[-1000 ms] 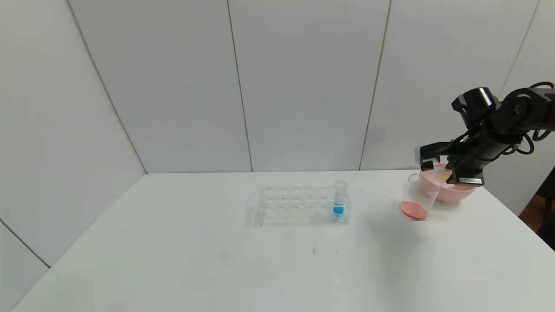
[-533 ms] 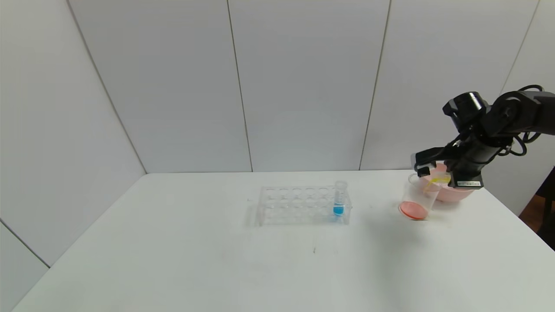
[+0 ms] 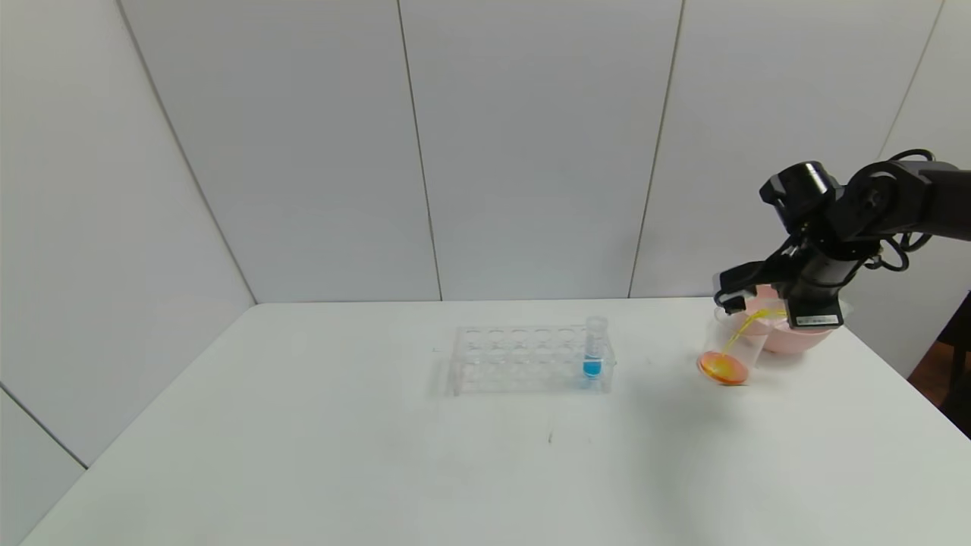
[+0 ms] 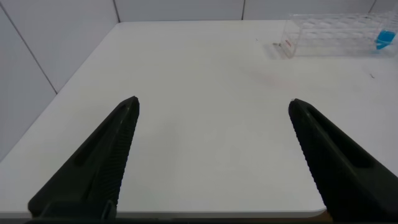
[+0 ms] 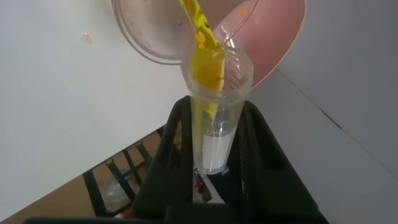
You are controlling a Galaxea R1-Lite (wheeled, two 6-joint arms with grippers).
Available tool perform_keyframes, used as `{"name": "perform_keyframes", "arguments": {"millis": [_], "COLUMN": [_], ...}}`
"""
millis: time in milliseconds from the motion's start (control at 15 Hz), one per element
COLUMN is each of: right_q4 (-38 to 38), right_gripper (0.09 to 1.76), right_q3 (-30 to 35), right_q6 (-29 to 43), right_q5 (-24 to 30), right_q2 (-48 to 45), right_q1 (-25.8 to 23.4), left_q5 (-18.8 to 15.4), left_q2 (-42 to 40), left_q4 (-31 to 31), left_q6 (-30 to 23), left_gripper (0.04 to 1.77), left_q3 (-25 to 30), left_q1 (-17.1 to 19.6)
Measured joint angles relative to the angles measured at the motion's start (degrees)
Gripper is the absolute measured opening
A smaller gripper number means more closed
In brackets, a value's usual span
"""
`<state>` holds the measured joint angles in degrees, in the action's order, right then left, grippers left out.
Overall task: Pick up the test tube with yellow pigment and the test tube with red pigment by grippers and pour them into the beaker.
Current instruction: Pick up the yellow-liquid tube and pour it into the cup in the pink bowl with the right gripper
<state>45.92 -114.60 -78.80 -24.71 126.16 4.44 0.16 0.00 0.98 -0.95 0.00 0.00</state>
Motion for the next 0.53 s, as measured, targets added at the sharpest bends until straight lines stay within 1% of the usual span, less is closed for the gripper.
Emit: {"name": "perform_keyframes", "arguments": {"millis": [133, 333, 533], "right_q4": [0.0, 0.0, -0.1], "right_gripper": [0.5, 0.5, 0.5], "right_q3": [0.0, 0.0, 0.0], "right_q6": [-0.8, -0.8, -1.8], "right_q5": [-2.3, -2.7, -5.6], "right_q2": [-0.1, -0.2, -0.2], "right_q1": [0.6, 1.1, 1.8], "left_q5": [0.0, 0.0, 0.0], "left_q2": [0.0, 0.0, 0.0], "left_q4": [0.0, 0.0, 0.0], "left_q6": [0.0, 0.0, 0.0], "left_gripper": [1.72, 1.72, 1.72], "left_q3": [0.0, 0.0, 0.0], "left_q1": [0.0, 0.0, 0.0]}}
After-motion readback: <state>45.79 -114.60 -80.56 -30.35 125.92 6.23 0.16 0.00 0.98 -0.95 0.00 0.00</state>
